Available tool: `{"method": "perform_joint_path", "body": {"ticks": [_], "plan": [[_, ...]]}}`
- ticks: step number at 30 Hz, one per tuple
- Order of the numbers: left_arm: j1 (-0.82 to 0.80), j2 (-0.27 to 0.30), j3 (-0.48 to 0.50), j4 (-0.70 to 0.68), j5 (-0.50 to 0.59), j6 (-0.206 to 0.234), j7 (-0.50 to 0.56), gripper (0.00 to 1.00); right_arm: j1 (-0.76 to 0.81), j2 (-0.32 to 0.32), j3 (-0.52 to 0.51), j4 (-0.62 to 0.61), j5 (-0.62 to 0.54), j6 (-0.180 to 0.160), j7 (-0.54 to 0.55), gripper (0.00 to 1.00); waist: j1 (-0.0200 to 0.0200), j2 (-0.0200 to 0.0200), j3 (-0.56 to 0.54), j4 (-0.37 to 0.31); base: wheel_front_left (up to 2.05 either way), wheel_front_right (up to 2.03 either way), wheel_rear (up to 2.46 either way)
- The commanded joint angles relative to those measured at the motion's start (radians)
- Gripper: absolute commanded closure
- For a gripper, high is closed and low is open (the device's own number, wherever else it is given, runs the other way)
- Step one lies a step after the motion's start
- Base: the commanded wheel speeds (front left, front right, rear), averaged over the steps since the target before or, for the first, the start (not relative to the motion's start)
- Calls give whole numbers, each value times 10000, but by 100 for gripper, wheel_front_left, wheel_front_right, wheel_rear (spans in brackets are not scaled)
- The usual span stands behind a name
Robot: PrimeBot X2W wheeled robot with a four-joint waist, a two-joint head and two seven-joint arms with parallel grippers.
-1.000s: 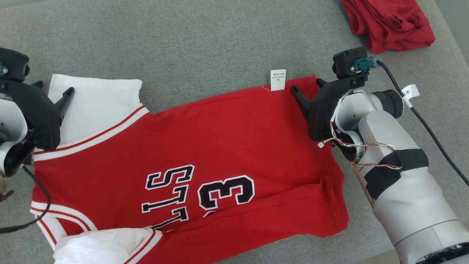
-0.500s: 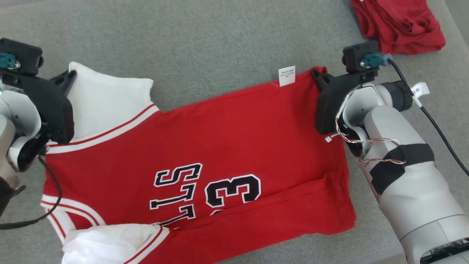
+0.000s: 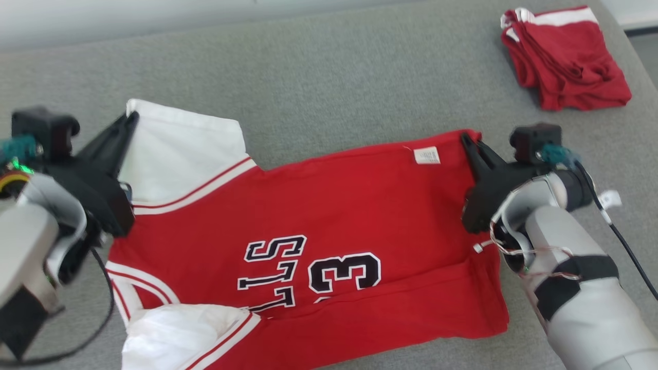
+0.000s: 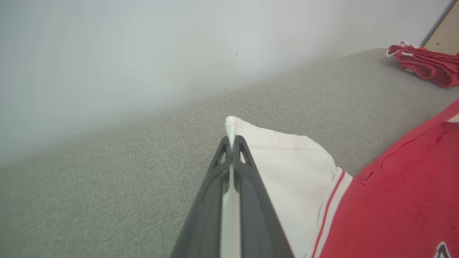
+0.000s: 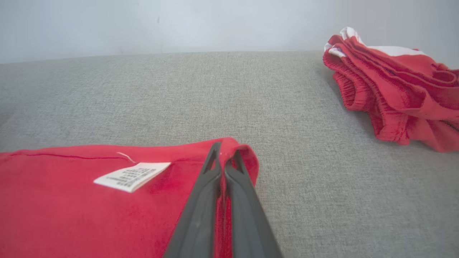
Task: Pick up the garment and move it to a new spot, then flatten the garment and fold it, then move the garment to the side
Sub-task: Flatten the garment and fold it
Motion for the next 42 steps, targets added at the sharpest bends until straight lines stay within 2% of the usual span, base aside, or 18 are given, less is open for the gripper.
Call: {"method": "perform_joint_path", "body": {"ticks": [1,7,9,14,20,23,28,39,40,41,42], "plan": [[524,43,101,-376,-74,178,-419,100,383,-233,0,-195,98,4,-329,100,0,0,-470,339,0,0,0],[2104,405,220,-2086,-82,1012,-1298,100,1587,-689,37,-975,457,4,-889,100,0,0,-850,724,0,0,0],[2377,427,260,-2433,-116,1187,-1380,100,1785,-791,-18,-1128,526,4,-974,100,0,0,-888,784,0,0,0],[3689,636,473,-3886,57,1989,-1641,100,2777,-1021,-207,-1935,933,4,-1228,100,0,0,-1014,1020,0,0,0],[5126,659,872,-5213,355,2789,-1707,100,4041,-1228,-670,-3029,1278,4,-1329,100,0,0,-1204,1242,0,0,0],[5872,468,1306,-5750,461,3080,-1702,100,4686,-1288,-943,-3618,1378,4,-1207,100,0,0,-1271,1329,0,0,0],[7169,187,1977,-6172,832,3320,-1706,100,5930,-1347,-1616,-4881,1421,4,-782,100,0,0,-1303,1438,0,0,0],[8804,-905,2823,-5758,1517,3118,-1700,100,7744,-752,-2724,-6669,1314,4,378,100,0,0,-1394,1575,0,0,0],[8876,-941,2859,-5617,1645,3137,-1700,100,7836,-722,-2765,-6746,1275,4,469,80,0,0,-1407,1582,0,0,0],[8902,-1028,2927,-5490,1734,3118,-1701,86,7910,-692,-2807,-6841,1227,4,538,0,0,0,-1425,1589,0,0,0],[8909,-1147,3057,-5407,1852,3078,-1702,51,7994,-639,-2869,-6901,1225,4,600,0,0,0,-1446,1600,0,0,0]]}}
